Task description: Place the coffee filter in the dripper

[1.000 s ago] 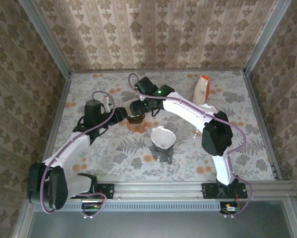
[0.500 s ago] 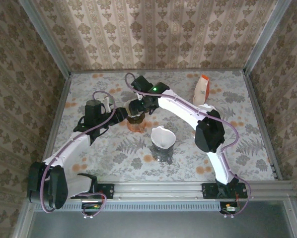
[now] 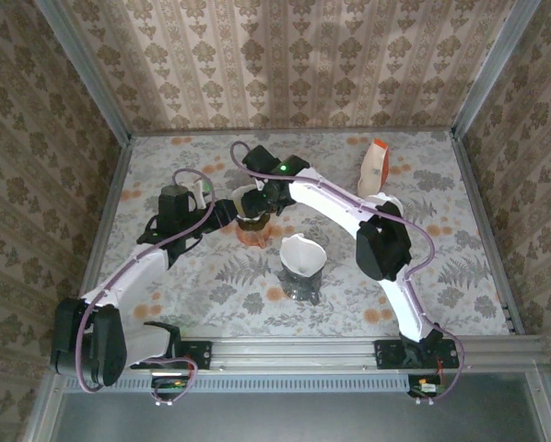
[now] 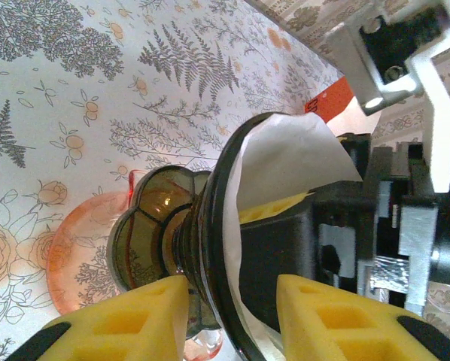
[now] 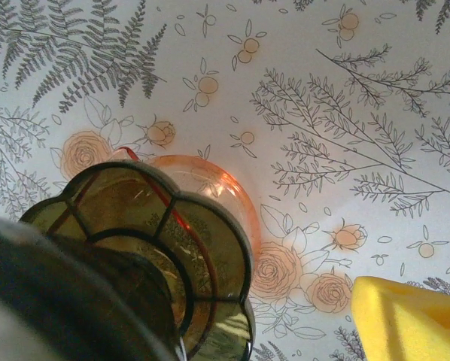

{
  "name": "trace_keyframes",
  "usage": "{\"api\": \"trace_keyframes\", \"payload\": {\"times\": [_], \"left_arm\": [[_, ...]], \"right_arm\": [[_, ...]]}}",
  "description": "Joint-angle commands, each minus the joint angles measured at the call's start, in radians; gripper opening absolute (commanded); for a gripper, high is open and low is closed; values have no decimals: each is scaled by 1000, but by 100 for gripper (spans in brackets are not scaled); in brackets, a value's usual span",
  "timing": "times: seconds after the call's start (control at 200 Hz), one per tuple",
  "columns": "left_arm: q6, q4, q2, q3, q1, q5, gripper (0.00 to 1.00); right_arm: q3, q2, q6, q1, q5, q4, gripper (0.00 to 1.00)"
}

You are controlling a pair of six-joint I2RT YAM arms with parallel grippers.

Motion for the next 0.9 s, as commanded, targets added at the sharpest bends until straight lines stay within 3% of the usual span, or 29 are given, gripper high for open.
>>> {"api": "trace_keyframes", "payload": {"times": [0.0, 0.485, 0.895], "left_arm": [[0, 17, 11, -6, -7, 8, 38], [-3, 19, 23, -9, -7, 10, 37], [-11, 30, 29, -17, -7, 13, 36]], "right_arm": [[33, 33, -16, 3, 28, -51, 84], [61, 64, -19, 4, 46, -74, 85], [35, -39, -16, 2, 68, -19, 88]]}}
